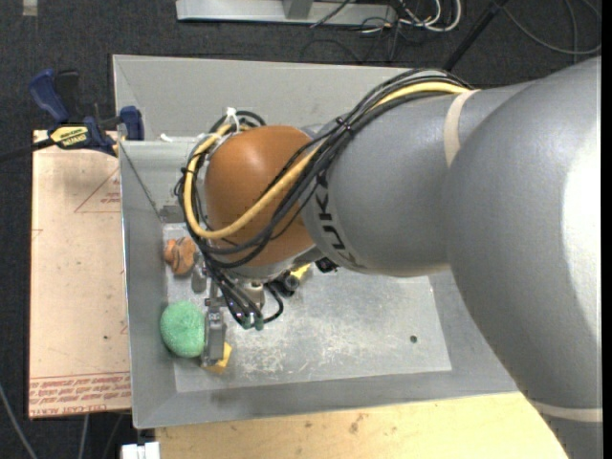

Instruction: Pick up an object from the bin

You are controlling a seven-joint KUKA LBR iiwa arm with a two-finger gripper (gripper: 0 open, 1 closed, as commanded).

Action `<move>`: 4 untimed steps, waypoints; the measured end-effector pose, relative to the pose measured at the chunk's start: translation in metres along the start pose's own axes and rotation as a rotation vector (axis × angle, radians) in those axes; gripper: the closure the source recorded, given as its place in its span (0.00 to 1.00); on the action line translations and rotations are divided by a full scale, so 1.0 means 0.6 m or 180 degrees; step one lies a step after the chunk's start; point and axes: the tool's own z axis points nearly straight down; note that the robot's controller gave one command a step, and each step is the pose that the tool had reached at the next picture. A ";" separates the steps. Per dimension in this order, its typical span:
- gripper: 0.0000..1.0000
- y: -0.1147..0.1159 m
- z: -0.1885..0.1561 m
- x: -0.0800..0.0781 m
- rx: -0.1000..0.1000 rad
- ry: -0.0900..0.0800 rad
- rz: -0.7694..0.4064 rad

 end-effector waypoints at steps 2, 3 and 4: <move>0.00 -0.002 -0.007 -0.004 -0.0007 -0.0025 0.0013; 0.00 -0.016 0.057 -0.029 0.0002 -0.0002 -0.0359; 1.00 0.002 0.136 -0.035 -0.0015 -0.0046 -0.0399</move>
Offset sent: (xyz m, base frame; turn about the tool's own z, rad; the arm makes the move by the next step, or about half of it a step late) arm 0.0194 0.0071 -0.0814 -0.0163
